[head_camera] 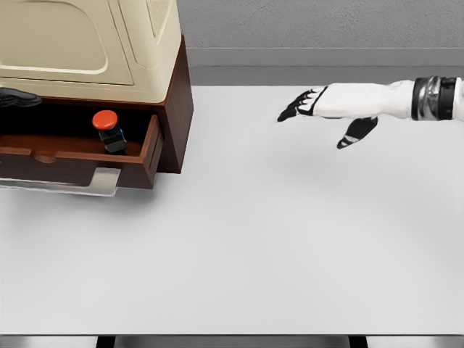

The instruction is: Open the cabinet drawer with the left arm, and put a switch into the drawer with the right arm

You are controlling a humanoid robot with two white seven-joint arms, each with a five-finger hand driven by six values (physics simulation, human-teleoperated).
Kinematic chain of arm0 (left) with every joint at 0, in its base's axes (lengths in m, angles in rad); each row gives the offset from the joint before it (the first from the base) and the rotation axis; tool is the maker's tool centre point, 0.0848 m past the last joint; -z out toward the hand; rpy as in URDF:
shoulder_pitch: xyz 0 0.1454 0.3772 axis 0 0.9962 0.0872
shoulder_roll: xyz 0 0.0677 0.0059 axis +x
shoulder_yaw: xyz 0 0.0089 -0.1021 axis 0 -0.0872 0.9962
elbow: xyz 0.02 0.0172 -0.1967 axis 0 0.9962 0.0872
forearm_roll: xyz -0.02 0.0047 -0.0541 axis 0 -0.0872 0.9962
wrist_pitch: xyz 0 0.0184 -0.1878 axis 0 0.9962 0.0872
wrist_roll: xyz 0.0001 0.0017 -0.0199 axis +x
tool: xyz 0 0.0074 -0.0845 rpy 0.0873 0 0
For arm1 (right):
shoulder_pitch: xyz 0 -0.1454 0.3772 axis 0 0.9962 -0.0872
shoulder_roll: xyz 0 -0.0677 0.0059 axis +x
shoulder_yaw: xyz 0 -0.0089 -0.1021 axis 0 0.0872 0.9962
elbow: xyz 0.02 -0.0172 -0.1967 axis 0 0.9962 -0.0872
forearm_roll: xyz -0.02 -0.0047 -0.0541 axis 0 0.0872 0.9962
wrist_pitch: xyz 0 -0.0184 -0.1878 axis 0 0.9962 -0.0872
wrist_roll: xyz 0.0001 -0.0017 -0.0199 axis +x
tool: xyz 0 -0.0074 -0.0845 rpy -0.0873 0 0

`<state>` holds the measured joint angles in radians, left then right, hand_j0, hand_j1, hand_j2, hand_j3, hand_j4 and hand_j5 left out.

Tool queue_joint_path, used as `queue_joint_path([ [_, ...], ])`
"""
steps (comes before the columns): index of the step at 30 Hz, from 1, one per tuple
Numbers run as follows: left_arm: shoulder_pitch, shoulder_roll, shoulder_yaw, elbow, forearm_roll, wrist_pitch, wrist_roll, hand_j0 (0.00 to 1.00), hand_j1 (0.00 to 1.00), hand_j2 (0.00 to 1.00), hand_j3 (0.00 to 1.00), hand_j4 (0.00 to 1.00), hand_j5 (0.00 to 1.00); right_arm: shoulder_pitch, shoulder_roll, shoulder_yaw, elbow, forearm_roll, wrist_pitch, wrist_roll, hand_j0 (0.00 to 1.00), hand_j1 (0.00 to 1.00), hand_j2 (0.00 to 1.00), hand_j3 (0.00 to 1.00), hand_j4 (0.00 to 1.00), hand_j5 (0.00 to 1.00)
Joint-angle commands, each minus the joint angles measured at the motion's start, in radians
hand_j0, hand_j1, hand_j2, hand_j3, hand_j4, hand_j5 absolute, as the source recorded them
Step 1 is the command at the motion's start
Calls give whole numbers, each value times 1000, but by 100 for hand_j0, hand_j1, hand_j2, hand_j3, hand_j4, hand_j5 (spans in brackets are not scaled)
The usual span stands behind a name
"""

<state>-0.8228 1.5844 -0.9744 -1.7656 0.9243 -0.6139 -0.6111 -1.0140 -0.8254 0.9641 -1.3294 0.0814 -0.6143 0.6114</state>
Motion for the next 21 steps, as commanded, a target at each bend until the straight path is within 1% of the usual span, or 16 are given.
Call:
queue_joint_path([
  [1, 1, -58, 2, 0, 10, 3, 0, 100, 100, 100, 100, 100, 100, 2, -66, -45, -1, -9, 3, -1, 100, 100, 100, 100, 100, 100],
  [3, -4, -90, 2, 0, 10, 3, 0, 100, 100, 100, 100, 100, 100, 6, -61, -50, -1, -9, 3, -1, 100, 100, 100, 100, 100, 100],
  [4, -4, -119, 2, 0, 10, 3, 0, 100, 100, 100, 100, 100, 100, 8, -58, -48, -1, -9, 3, -1, 100, 100, 100, 100, 100, 100],
  [7, -4, -231, 2, 0, 10, 3, 0, 100, 100, 100, 100, 100, 100, 20, -60, -48, -1, -9, 3, -1, 100, 100, 100, 100, 100, 100],
  [8, -4, -256, 2, 0, 10, 3, 0, 100, 100, 100, 100, 100, 100, 20, -58, -48, -1, -9, 3, -1, 100, 100, 100, 100, 100, 100],
  [11, -29, -353, 0, 0, 8, 3, 0, 100, 100, 100, 100, 100, 100, 22, -57, -48, -1, -9, 3, -1, 100, 100, 100, 100, 100, 100],
  [13, -32, -382, 0, 0, 5, 3, 0, 100, 100, 100, 100, 100, 100, 22, -57, -48, -1, -9, 3, -1, 100, 100, 100, 100, 100, 100],
  [14, -47, -405, 0, 0, 5, 3, 0, 100, 100, 100, 100, 100, 100, 22, -55, -47, -1, -9, 3, -1, 100, 100, 100, 100, 100, 100],
  [17, -50, -454, -1, 0, 2, 3, 0, 100, 100, 100, 100, 100, 100, 23, -55, -47, -1, -9, 3, -1, 100, 100, 100, 100, 100, 100],
  [19, -52, -458, -1, 0, 2, 3, 0, 100, 100, 100, 100, 100, 100, 34, -57, -47, 1, -8, 3, -1, 100, 100, 100, 100, 100, 100],
  [21, -52, -486, -1, 0, 2, 3, 0, 100, 100, 100, 100, 100, 100, 34, -57, -47, 1, -8, 3, -1, 100, 100, 100, 100, 100, 100],
])
